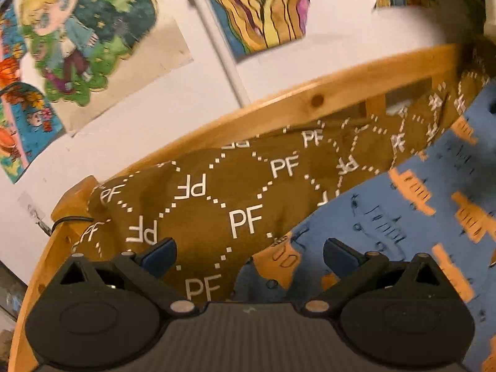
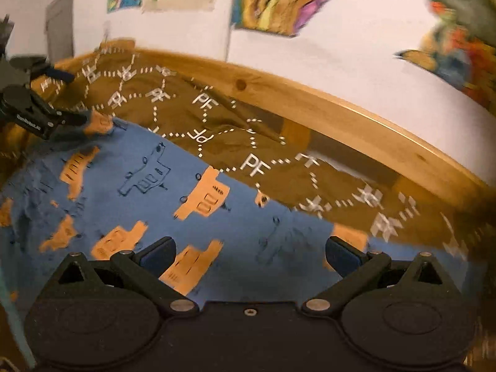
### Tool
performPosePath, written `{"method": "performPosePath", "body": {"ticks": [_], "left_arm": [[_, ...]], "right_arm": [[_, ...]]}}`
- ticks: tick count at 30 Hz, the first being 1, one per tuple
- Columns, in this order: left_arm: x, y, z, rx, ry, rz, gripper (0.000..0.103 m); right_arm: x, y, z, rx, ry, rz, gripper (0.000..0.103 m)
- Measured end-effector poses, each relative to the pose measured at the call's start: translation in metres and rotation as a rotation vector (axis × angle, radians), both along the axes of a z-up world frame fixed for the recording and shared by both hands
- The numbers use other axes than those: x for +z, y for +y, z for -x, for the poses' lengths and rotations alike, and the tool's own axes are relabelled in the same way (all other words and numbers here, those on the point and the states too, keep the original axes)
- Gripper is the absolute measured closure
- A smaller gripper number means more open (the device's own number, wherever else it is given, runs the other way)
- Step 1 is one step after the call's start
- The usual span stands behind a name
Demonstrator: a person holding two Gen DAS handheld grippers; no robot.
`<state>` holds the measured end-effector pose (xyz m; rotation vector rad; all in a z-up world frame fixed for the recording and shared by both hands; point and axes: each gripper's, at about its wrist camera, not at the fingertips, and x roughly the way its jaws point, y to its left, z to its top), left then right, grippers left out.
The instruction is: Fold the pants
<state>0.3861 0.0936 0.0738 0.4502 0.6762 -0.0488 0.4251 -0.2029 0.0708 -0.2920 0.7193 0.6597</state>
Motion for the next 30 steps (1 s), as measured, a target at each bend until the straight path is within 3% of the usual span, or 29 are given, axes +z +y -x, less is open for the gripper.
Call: {"method": "performPosePath", "body": {"ticks": [4, 6, 10, 11, 14, 17, 22, 23, 24, 30], "left_arm": [[-0.008, 0.002, -0.014, -0.043, 0.038, -0.047, 0.014], [-0.008, 0.007, -0.018, -0.062, 0.056, -0.030, 0.024], [-0.011, 0.009, -0.024, -0.140, 0.118, -0.033, 0.074], [-0.012, 0.010, -0.024, -0.148, 0.130, -0.031, 0.077], [-0.016, 0.012, -0.027, -0.176, 0.170, -0.017, 0.087], [-0.017, 0.014, -0.029, -0.160, 0.168, -0.009, 0.096], [-0.011, 0.020, -0.033, -0.087, 0.154, 0.061, 0.099], [-0.010, 0.019, -0.033, -0.080, 0.148, 0.058, 0.100], [-0.010, 0.018, -0.032, -0.074, 0.142, 0.052, 0.100], [-0.010, 0.012, -0.026, -0.054, 0.102, 0.012, 0.100]], "right_arm": [[-0.018, 0.029, -0.045, 0.055, -0.016, 0.035, 0.011], [-0.025, 0.041, -0.063, 0.094, -0.024, 0.054, 0.022], [-0.038, 0.057, -0.092, 0.176, -0.016, 0.137, 0.042], [-0.041, 0.058, -0.098, 0.205, 0.003, 0.152, 0.042], [-0.045, 0.060, -0.111, 0.264, 0.082, 0.153, 0.042], [-0.053, 0.068, -0.117, 0.284, 0.092, 0.212, 0.044], [-0.063, 0.078, -0.114, 0.316, 0.081, 0.246, 0.074], [-0.063, 0.078, -0.113, 0.320, 0.067, 0.246, 0.088], [-0.062, 0.077, -0.112, 0.314, 0.052, 0.247, 0.095], [-0.054, 0.063, -0.102, 0.257, -0.023, 0.206, 0.103]]}}
